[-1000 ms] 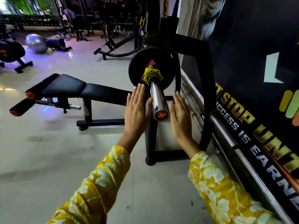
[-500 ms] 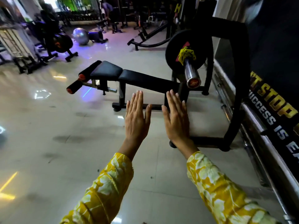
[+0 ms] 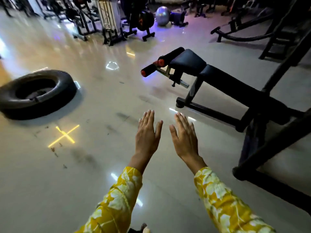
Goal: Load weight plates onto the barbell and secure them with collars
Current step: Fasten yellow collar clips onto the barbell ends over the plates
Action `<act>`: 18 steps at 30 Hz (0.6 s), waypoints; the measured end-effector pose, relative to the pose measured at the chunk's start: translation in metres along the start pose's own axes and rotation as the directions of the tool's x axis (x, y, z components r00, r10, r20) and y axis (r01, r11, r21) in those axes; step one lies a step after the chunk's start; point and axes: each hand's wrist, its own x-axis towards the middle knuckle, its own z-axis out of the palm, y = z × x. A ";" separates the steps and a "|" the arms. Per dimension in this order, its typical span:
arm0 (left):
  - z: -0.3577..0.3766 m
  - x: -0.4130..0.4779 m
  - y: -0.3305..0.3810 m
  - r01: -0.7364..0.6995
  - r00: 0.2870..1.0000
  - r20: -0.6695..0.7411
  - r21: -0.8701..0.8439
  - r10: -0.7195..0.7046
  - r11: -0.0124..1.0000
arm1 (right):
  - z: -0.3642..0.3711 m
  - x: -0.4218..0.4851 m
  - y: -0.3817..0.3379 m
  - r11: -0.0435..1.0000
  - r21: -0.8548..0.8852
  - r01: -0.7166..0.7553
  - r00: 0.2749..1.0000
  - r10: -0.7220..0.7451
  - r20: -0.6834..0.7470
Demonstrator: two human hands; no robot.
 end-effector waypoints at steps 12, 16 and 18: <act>0.001 0.139 -0.188 0.103 0.972 0.192 0.183 -0.138 0.978 | 0.168 0.160 -0.041 0.999 0.021 -0.044 0.967 0.037 0.252; 0.026 0.222 -0.245 0.117 0.964 0.210 0.213 -0.162 0.970 | 0.218 0.252 -0.032 1.000 0.022 -0.020 0.953 0.012 0.303; 0.034 0.268 -0.265 0.126 0.956 0.231 0.241 -0.183 0.962 | 0.237 0.303 -0.028 1.000 0.022 -0.004 0.946 -0.003 0.324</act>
